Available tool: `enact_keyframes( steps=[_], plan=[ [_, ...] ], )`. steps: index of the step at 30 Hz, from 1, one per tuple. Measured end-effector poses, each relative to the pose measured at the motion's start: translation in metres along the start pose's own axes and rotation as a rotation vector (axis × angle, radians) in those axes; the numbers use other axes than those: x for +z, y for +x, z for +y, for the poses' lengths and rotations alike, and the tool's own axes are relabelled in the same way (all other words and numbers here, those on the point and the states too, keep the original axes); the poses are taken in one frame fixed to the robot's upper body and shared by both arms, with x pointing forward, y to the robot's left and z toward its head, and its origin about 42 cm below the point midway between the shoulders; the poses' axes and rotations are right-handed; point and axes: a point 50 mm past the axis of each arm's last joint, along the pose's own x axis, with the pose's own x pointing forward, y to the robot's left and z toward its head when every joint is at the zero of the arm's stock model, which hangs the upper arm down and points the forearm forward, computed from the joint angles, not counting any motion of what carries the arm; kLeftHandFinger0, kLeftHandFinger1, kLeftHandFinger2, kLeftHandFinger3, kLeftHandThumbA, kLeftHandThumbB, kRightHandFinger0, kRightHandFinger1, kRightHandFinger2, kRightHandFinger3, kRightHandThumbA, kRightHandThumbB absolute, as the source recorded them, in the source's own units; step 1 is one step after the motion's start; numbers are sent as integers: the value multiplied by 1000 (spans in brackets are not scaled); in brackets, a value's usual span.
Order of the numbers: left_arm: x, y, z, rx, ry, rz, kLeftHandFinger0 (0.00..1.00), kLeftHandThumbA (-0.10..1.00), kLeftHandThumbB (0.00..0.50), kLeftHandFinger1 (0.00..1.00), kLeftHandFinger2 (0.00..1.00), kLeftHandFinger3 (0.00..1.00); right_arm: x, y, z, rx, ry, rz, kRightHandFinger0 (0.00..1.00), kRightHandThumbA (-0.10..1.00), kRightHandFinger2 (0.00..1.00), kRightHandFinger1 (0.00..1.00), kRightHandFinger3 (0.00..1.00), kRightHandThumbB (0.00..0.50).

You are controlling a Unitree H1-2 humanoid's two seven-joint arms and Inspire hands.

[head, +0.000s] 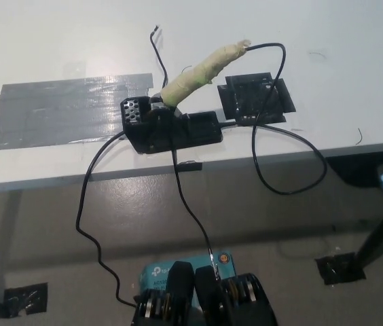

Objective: The robot uses its right hand to grab the soldering gun kept on the middle of the table and pulls it out of its base and keep it on the right side of the base

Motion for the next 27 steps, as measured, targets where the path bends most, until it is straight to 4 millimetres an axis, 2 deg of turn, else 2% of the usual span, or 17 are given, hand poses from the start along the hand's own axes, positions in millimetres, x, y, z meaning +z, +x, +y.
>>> enact_keyframes(
  steps=[1,3,5,6,7,10,11,12,14,16,18,20,22,24,25,26,27],
  plan=[
    [0,0,0,0,0,2,995,509,140,969,1000,1000,19,5,-5,-15,-17,-55,1000,490,1000,1000,1000,266],
    [1,1,1,2,1,-1,999,509,137,975,1000,1000,53,13,-15,-46,-42,-155,1000,514,1000,1000,1000,275],
    [4,3,3,5,3,-7,993,505,132,974,1000,1000,84,19,-24,-74,-67,-241,1000,616,1000,1000,1000,346],
    [5,3,3,7,4,-9,991,507,129,970,1000,1000,111,24,-32,-97,-93,-315,1000,639,1000,1000,1000,380],
    [5,3,3,7,4,-9,993,517,131,972,1000,1000,128,27,-34,-105,-110,-356,1000,598,1000,1000,1000,372],
    [5,3,3,7,5,-7,992,513,139,964,1000,1000,180,33,-37,-117,-175,-481,1000,623,1000,1000,1000,370],
    [5,3,3,8,7,-6,990,519,135,969,1000,1000,196,34,-36,-117,-207,-519,1000,561,1000,1000,1000,366],
    [5,3,3,8,8,-5,987,519,137,965,1000,1000,209,33,-34,-115,-233,-551,1000,553,1000,1000,1000,356],
    [5,3,2,6,9,0,988,520,130,969,1000,1000,243,34,-26,-102,-288,-626,1000,567,1000,1000,1000,340],
    [5,3,2,5,10,1,987,517,130,969,1000,1000,266,37,-15,-81,-337,-672,1000,569,1000,1000,1000,338],
    [6,3,1,4,12,1,981,515,131,966,1000,1000,291,39,-2,-49,-393,-717,1000,545,1000,1000,1000,360],
    [5,3,1,3,11,4,964,512,130,956,1000,1000,313,40,12,-20,-446,-756,1000,619,1000,1000,1000,377],
    [6,3,1,2,12,2,976,521,133,963,1000,1000,336,41,26,4,-507,-789,1000,630,1000,1000,1000,371],
    [8,3,1,-4,15,-6,999,528,133,976,1000,1000,359,41,38,25,-571,-819,1000,594,1000,1000,1000,357],
    [9,3,1,-6,16,-9,1000,527,138,975,1000,1000,367,41,41,31,-593,-827,1000,520,1000,1000,1000,355],
    [10,3,1,-7,17,-11,1000,526,137,975,1000,1000,377,42,47,35,-628,-832,1000,500,1000,1000,1000,355],
    [10,3,1,-7,17,-11,1000,525,137,975,1000,1000,379,42,47,35,-633,-834,1000,500,1000,1000,1000,355]
  ],
)
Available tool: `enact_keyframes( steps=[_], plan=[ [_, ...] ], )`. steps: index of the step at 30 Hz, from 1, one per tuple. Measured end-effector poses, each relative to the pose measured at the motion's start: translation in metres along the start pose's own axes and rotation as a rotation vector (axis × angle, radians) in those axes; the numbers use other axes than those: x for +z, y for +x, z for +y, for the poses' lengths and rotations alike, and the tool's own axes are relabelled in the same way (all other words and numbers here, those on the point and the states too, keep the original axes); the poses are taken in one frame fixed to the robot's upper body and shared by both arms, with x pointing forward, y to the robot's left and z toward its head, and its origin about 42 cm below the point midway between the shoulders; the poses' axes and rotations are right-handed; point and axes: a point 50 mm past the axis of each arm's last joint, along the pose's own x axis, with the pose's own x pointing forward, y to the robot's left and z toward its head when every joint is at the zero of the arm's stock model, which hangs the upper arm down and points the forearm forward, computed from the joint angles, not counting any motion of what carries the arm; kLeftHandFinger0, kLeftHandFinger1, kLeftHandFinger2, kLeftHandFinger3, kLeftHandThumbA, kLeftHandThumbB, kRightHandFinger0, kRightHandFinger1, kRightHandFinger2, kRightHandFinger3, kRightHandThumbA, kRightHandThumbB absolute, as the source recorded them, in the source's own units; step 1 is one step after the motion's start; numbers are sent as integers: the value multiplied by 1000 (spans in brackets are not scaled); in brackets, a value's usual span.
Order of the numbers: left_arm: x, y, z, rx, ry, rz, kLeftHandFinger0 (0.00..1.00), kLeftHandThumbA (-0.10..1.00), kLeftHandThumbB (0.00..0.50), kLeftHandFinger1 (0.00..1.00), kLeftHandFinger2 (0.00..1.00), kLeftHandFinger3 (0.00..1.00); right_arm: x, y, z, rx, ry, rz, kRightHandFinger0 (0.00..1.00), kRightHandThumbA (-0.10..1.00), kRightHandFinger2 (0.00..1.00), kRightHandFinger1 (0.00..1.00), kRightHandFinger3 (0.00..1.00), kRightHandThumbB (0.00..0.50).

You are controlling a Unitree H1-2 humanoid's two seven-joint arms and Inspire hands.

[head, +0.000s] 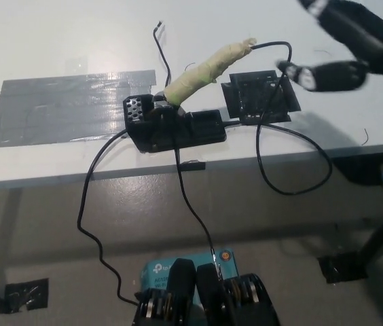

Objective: The robot uses its right hand to grab the soldering gun kept on the middle of the table and pulls it out of its base and keep it on the right side of the base

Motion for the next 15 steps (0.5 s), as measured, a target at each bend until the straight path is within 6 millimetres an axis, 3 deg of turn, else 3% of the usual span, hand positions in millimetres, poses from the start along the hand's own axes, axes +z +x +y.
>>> enact_keyframes(
  steps=[2,5,9,12,15],
  plan=[
    [1,0,0,0,2,-3,995,498,144,974,1000,1000,9,18,1,40,-62,1,1000,503,1000,1000,1000,327],
    [1,0,1,-1,2,-4,987,505,143,968,1000,1000,13,33,3,73,-114,17,1000,457,1000,1000,1000,322],
    [4,1,2,-4,4,-8,981,509,152,969,1000,1000,13,54,1,93,-195,44,1000,489,1000,1000,1000,325],
    [5,1,4,-1,5,-13,967,510,142,964,1000,1000,11,64,3,107,-252,51,1000,502,1000,1000,1000,379],
    [6,1,5,1,7,-16,972,497,154,975,1000,1000,10,75,10,135,-315,53,1000,485,1000,1000,1000,393]
  ],
)
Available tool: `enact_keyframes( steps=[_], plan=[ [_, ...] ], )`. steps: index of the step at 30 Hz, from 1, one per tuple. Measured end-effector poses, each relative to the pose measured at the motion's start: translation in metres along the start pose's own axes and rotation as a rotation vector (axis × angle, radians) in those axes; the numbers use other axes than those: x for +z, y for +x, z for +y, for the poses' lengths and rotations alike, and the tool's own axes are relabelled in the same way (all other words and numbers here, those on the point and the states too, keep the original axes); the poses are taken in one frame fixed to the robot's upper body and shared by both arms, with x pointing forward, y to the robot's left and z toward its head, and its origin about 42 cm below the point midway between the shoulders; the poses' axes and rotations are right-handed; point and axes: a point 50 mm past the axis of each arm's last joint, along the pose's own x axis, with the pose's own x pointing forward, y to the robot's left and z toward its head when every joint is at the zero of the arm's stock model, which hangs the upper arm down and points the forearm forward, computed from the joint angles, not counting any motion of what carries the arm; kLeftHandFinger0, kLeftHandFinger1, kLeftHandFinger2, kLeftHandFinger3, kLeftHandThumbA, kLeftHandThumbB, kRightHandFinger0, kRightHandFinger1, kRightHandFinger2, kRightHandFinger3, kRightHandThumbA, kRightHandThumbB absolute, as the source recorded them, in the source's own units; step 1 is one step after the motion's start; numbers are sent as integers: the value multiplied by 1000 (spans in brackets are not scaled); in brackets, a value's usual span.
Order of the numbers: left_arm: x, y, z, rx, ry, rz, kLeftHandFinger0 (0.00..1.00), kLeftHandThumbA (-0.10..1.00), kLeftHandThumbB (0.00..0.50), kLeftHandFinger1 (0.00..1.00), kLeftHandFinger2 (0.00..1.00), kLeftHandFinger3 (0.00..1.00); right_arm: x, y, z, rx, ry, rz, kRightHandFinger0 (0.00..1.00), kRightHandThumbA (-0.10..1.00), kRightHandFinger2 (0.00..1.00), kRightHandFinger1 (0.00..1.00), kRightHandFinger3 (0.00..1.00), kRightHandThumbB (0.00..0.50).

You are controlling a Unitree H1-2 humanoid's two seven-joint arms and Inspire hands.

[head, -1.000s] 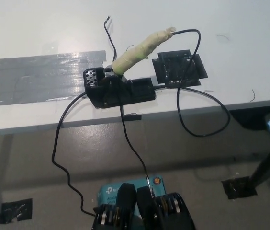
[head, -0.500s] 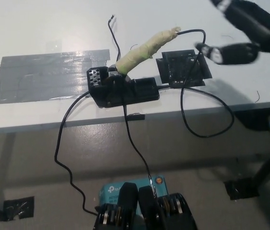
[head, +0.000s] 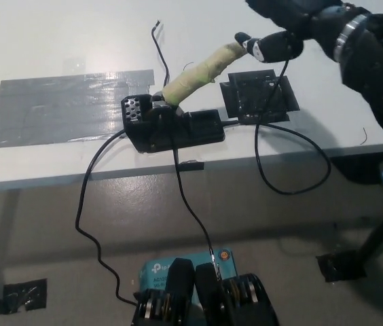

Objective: The robot uses its right hand to grab the soldering gun kept on the middle of the table and pulls it out of its base and keep it on the right side of the base

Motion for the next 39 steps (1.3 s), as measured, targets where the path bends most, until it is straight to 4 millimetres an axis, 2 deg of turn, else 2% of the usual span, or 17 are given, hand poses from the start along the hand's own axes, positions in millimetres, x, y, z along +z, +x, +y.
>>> enact_keyframes(
  steps=[2,9,11,14,16,19,21,24,27,30,32,34,35,36,37,38,39],
  plan=[
    [0,0,1,2,-1,0,975,499,156,976,1000,1000,0,8,5,20,-28,1,1000,454,1000,1000,1000,392],
    [1,0,1,-1,-2,-2,1000,507,158,1000,1000,1000,4,35,31,108,-90,9,1000,471,1000,1000,1000,414],
    [1,1,1,-5,1,-3,1000,512,146,1000,1000,1000,7,44,42,145,-112,12,1000,448,1000,1000,1000,390],
    [3,2,1,-12,13,-5,1000,517,144,1000,1000,1000,10,52,53,198,-127,24,1000,420,1000,1000,1000,427],
    [5,3,1,-14,19,-9,1000,529,142,1000,1000,1000,8,55,60,231,-142,43,1000,428,1000,1000,1000,440],
    [7,4,1,-23,29,-11,1000,502,139,1000,1000,1000,2,57,67,272,-164,80,1000,366,1000,1000,1000,480],
    [8,4,1,-26,32,-11,1000,504,136,1000,1000,1000,-3,58,71,289,-170,99,1000,369,1000,1000,1000,499],
    [10,5,1,-33,40,-16,1000,535,135,1000,1000,1000,-11,60,76,313,-186,136,1000,373,1000,1000,1000,500],
    [13,6,2,-40,51,-22,1000,565,140,1000,1000,1000,-16,60,80,335,-191,158,1000,304,1000,1000,1000,500],
    [16,7,3,-45,61,-28,1000,568,150,1000,1000,1000,-17,60,81,348,-205,169,1000,300,1000,1000,1000,500],
    [17,7,3,-48,67,-29,1000,564,141,1000,1000,1000,-16,60,83,362,-228,177,1000,206,1000,1000,1000,500],
    [18,8,3,-52,71,-30,1000,573,136,1000,1000,1000,-16,61,85,365,-255,187,1000,207,1000,1000,1000,500],
    [18,8,3,-53,74,-29,1000,572,134,1000,1000,1000,-16,61,86,359,-269,189,1000,239,1000,1000,1000,467],
    [19,8,3,-56,77,-28,1000,568,130,1000,1000,1000,-15,61,86,348,-287,193,1000,234,1000,1000,1000,456],
    [19,8,3,-58,80,-28,1000,552,125,1000,1000,1000,-15,61,87,329,-308,197,822,158,761,726,1000,432],
    [19,8,3,-59,81,-28,1000,544,127,1000,1000,1000,-15,61,88,317,-319,198,609,127,501,447,1000,432],
    [19,9,3,-59,81,-29,1000,542,123,1000,1000,1000,-16,61,92,299,-326,198,310,113,239,107,1000,425]
  ],
)
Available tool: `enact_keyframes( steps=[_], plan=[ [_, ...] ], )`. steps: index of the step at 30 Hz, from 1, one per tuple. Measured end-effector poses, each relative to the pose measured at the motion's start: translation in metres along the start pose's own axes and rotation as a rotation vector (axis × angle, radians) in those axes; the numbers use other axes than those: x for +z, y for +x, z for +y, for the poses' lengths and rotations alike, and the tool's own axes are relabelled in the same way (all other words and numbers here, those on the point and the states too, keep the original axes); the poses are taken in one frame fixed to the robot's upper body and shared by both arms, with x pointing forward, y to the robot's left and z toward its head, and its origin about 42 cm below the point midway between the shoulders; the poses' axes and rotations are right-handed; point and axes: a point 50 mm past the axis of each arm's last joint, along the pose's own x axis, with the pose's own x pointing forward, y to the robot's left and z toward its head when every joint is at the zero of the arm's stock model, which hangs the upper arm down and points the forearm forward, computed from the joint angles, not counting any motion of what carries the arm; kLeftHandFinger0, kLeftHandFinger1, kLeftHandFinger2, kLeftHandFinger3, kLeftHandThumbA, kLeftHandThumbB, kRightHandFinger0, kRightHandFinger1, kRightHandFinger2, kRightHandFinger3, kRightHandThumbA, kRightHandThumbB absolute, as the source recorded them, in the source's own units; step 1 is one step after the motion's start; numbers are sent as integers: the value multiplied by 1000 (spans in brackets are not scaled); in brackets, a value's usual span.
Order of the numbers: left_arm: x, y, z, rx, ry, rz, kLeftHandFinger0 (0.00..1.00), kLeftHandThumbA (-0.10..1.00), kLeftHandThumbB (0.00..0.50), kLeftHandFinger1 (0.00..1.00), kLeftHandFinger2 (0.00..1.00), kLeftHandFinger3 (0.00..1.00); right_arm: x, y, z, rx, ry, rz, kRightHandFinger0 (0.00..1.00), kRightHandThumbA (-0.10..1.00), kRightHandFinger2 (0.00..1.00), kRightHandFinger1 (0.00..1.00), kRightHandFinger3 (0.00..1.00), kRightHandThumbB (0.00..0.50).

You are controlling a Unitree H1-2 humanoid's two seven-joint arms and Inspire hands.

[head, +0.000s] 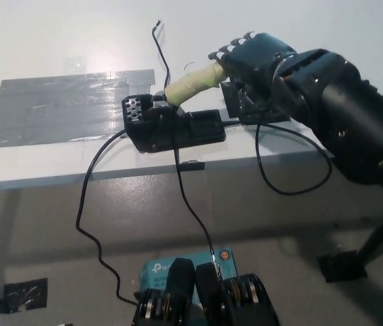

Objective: The robot uses its right hand to grab the soldering gun kept on the middle of the table and pulls it out of its base and keep it on the right side of the base

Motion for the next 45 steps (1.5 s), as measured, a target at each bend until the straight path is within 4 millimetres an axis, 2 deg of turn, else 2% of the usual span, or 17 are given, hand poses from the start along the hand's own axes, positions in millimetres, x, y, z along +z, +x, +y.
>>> enact_keyframes(
  steps=[1,4,6,11,15,18,20,29,30,31,32,33,34,37,38,41,45],
  plan=[
    [0,0,0,-1,-1,0,1000,540,128,1000,1000,1000,1,0,3,-20,-1,2,14,74,28,2,1000,397],
    [1,1,-2,-4,-3,-2,1000,540,118,1000,1000,1000,3,2,13,-78,4,5,0,-100,23,0,907,165],
    [1,2,-4,-8,-5,-5,1000,539,119,1000,1000,1000,2,3,17,-112,7,8,0,-100,80,0,815,156],
    [3,3,-7,-14,-10,-9,1000,538,110,1000,1000,1000,2,4,31,-191,1,16,0,-100,342,0,232,207],
    [3,3,-8,-15,-10,-10,1000,536,122,1000,1000,1000,2,4,41,-261,-4,17,0,-95,435,4,450,197],
    [3,3,-8,-15,-10,-10,1000,538,121,1000,1000,1000,2,4,48,-311,-4,16,0,-100,419,0,471,218],
    [3,3,-8,-15,-10,-10,1000,530,123,1000,1000,1000,1,5,52,-340,-5,11,0,-100,443,0,280,189],
    [3,3,-8,-21,-7,-10,1000,528,113,1000,1000,1000,-9,3,60,-448,-24,-32,0,-79,475,42,484,99],
    [3,4,-8,-23,-7,-10,1000,537,120,1000,1000,1000,-12,2,60,-460,-31,-34,0,-100,400,30,394,214],
    [3,4,-8,-24,-6,-9,1000,541,119,1000,1000,1000,-17,1,60,-472,-37,-32,0,-100,335,1,361,243],
    [3,3,-8,-27,-5,-9,1000,543,115,1000,1000,1000,-25,-1,61,-484,-46,-22,0,-100,625,0,373,205],
    [3,4,-8,-29,-3,-8,1000,543,115,1000,1000,1000,-34,-2,62,-493,-54,-12,0,-100,565,0,374,216],
    [4,4,-7,-29,-1,-8,1000,542,115,1000,1000,1000,-43,-4,63,-498,-60,-1,0,-9,184,0,381,188],
    [4,4,-6,-27,5,-7,1000,541,120,1000,1000,1000,-79,-15,58,-535,-81,47,0,4,105,0,410,220],
    [5,4,-5,-29,6,-7,1000,539,121,1000,1000,1000,-93,-20,53,-551,-90,71,0,-5,96,0,293,239],
    [4,3,-4,-30,7,-6,1000,532,121,1000,1000,1000,-121,-32,39,-603,-108,118,0,-36,261,0,191,228],
    [4,3,-2,-27,8,-4,1000,541,121,1000,1000,1000,-135,-39,34,-641,-110,139,0,29,294,0,396,250]
  ],
)
